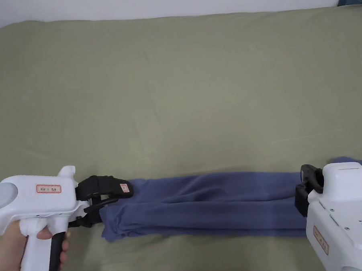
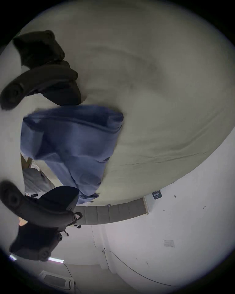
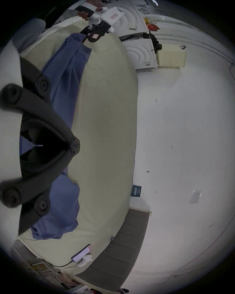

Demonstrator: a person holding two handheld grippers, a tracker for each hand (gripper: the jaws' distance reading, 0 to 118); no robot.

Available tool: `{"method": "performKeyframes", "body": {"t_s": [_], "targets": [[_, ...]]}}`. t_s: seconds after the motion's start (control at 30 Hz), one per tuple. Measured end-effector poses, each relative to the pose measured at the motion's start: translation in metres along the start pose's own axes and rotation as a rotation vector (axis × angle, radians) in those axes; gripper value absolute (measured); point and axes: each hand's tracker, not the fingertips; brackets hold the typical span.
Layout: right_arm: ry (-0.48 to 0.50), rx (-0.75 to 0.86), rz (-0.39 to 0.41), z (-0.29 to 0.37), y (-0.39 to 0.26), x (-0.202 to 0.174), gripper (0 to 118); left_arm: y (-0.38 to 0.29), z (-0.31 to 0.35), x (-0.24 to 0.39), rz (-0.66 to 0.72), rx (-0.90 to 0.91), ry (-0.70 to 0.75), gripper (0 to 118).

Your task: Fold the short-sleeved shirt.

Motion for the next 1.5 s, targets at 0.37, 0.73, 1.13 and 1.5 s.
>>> {"method": "performKeyframes", "body": {"t_s": [0.37,0.73,1.13,1.5], "targets": [[0.023,0.002,-0.024,0.009,0.008,0.008,0,-0.032,-0.027,0.026,0.056,0.022,0.016,8],[0.059,0.047,-0.017,0.022,0.022,0.011,0,-0.043,0.086,0.078,-0.033,0.195,0.186,8],[0.063,0.062,-0.019,0.037,0.024,0.024,0,-0.059,-0.016,0.210,-0.347,0.032,0.248,8],[0.023,0.012,-0.033,0.036,0.010,0.048,0,-0.095,-0.188,0.239,-0.507,-0.159,0.358,103]]}}
